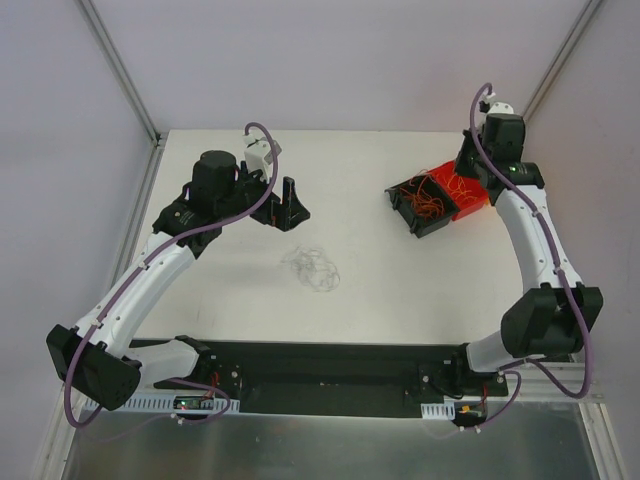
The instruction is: Untangle the cables
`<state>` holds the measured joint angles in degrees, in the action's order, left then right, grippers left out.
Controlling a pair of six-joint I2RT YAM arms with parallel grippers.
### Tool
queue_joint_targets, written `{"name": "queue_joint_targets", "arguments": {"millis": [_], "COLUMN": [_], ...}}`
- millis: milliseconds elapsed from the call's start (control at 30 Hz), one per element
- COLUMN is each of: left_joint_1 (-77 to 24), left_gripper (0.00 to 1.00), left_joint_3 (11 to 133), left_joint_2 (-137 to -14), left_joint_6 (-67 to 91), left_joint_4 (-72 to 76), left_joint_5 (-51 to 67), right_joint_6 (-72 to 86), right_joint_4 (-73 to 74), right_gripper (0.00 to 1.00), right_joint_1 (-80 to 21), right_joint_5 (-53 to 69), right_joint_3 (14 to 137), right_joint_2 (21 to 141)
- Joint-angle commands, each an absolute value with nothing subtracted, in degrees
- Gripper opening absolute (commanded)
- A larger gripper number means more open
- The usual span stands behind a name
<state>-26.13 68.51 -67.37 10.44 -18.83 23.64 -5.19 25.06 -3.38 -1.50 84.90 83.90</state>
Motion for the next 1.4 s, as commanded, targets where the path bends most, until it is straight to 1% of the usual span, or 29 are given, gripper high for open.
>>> {"name": "queue_joint_targets", "arguments": {"millis": [0,333,467,567,700,833,867,900,1000,1033,1133,1200,1300,1367], "left_joint_1": [-25.66,-25.66,-25.66,-25.66,-25.66,-25.66,-25.66,-25.66,-25.66,-25.66,-25.66,-25.66,-25.66,-25.66], "left_gripper": [0.99,0.99,0.99,0.99,0.99,0.99,0.99,0.99,0.99,0.99,0.99,0.99,0.99,0.99], "left_joint_3": [68.38,68.38,68.47,68.38,68.38,68.38,68.38,68.38,68.29,68.29,68.29,68.29,68.29,68.12], "left_joint_2": [-67.15,-67.41,-67.50,-67.59,-67.94,-68.12,-68.29,-68.38,-68.82,-68.99,-69.43,-69.87,-70.57,-71.27], "left_joint_6": [9.93,9.93,9.93,9.93,10.11,10.02,10.11,10.11,10.11,10.28,10.37,10.37,10.37,10.28], "left_joint_4": [-17.75,-17.84,-17.84,-17.84,-17.75,-17.84,-17.84,-17.84,-17.84,-17.84,-17.84,-17.84,-17.93,-17.84], "left_joint_5": [25.31,25.49,25.49,25.40,25.93,25.75,25.84,25.93,25.75,25.75,25.75,25.84,25.66,25.40], "right_joint_6": [-6.94,-10.02,-9.50,-10.19,-8.53,-8.96,-9.14,-9.31,-8.97,-8.62,-7.12,-6.42,-5.01,-3.88], "right_joint_4": [22.06,24.96,30.74,29.98,31.38,31.46,32.25,33.39,37.86,38.75,40.43,40.69,40.52,37.37], "right_gripper": [0.00,0.00,0.00,0.00,0.00,0.01,0.04,0.11,0.44,0.50,0.58,0.62,0.64,0.67], "right_joint_1": [-5.27,-10.63,-11.34,-11.34,-11.08,-11.16,-11.16,-11.16,-11.25,-11.25,-11.42,-11.77,-14.05,-17.82], "right_joint_5": [-4.91,-16.86,-24.33,-20.58,-19.52,-17.76,-17.75,-17.75,-17.93,-18.28,-17.93,-16.97,-14.25,-8.47], "right_joint_3": [83.23,84.11,87.71,87.19,88.50,89.38,90.08,90.96,93.16,93.25,91.59,89.40,84.75,79.31], "right_joint_2": [87.18,98.69,106.50,108.89,111.53,111.18,111.01,110.57,107.77,106.45,100.92,97.05,90.81,85.81]}}
